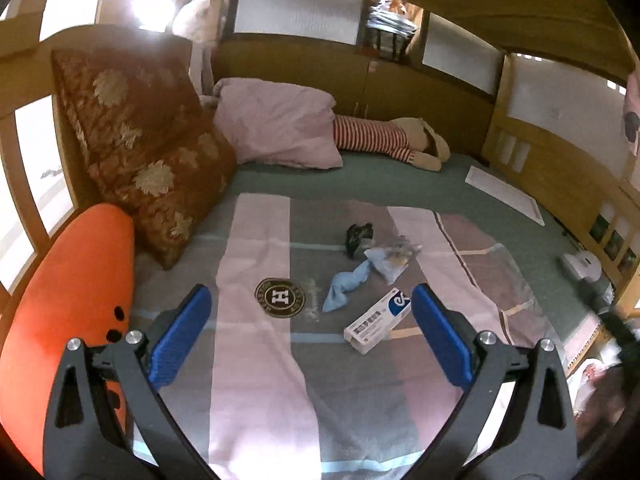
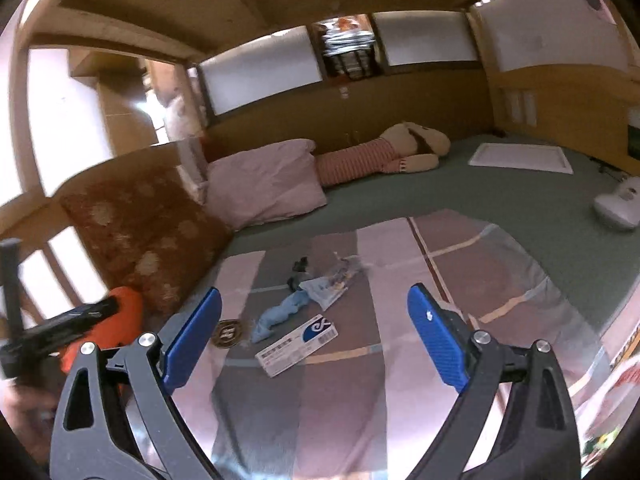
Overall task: Collect trash
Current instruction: 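Move both open tools back over the remaining trash on the bed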
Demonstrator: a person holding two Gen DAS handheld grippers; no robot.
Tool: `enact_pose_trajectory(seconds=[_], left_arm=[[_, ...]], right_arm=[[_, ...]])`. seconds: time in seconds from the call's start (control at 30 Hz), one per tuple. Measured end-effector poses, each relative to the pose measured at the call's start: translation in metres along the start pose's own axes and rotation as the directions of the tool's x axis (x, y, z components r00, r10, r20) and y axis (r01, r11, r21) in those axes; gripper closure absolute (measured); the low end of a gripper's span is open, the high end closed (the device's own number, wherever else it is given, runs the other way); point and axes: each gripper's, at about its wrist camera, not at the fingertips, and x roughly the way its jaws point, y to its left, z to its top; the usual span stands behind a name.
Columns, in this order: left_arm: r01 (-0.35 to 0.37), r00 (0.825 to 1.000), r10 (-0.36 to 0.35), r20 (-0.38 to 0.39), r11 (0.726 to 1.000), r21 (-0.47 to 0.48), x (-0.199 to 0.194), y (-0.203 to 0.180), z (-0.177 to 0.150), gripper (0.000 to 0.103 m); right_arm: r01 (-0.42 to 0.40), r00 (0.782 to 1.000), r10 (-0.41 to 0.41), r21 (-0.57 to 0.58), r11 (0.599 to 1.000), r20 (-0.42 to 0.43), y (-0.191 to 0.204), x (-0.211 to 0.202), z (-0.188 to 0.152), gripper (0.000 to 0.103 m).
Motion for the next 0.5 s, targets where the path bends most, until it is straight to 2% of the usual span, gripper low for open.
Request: enact_pose_trajectory(seconds=[0.03,0.07,0.1,0.2,0.4,0.5], left_arm=[[0.003,1.0,-0.003,-0.007,1.0,0.001,0.001,0.001,0.0,0.003],[0.004,1.0,-0.004,-0.01,1.0,0.004,0.002,-0.001,-0.003,0.003],[0.006,1.0,-0.006,-0.011,1.0,0.007,0.002,-0.002,-0.004,0.003],[0.012,1.0,-0.012,-0.015,1.0,0.025,0.003,-0.007,-0.006,0.003],[0.024,1.0,-0.023,-0.021,0.999,0.041,0.005,-0.015,-0.008,0.003],[0.017,1.0,-0.016,-0.02,0.999,0.037,0.005,-0.015,-0.008,0.003]], right_arm=[[0.023,0.999,-0.023,-0.003,1.0,-0.048,0.003,0.006,-0.007,0.011],[0.004,0.991,-0.001,0.018,1.0,-0.133,0.002,0.016,-0.01,0.011],[-0.023,0.991,0.029,0.041,0.999,-0.13,-0.001,0.014,-0.009,0.011],[0.001,0.997,0.0,0.016,1.0,-0.071,-0.002,0.005,-0.005,0.011],[0.014,0.99,-0.008,0.037,0.999,-0.141,-0.007,0.017,-0.011,0.011],[0.025,0.982,-0.016,0.045,0.999,-0.188,0.0,0.036,-0.017,0.011]])
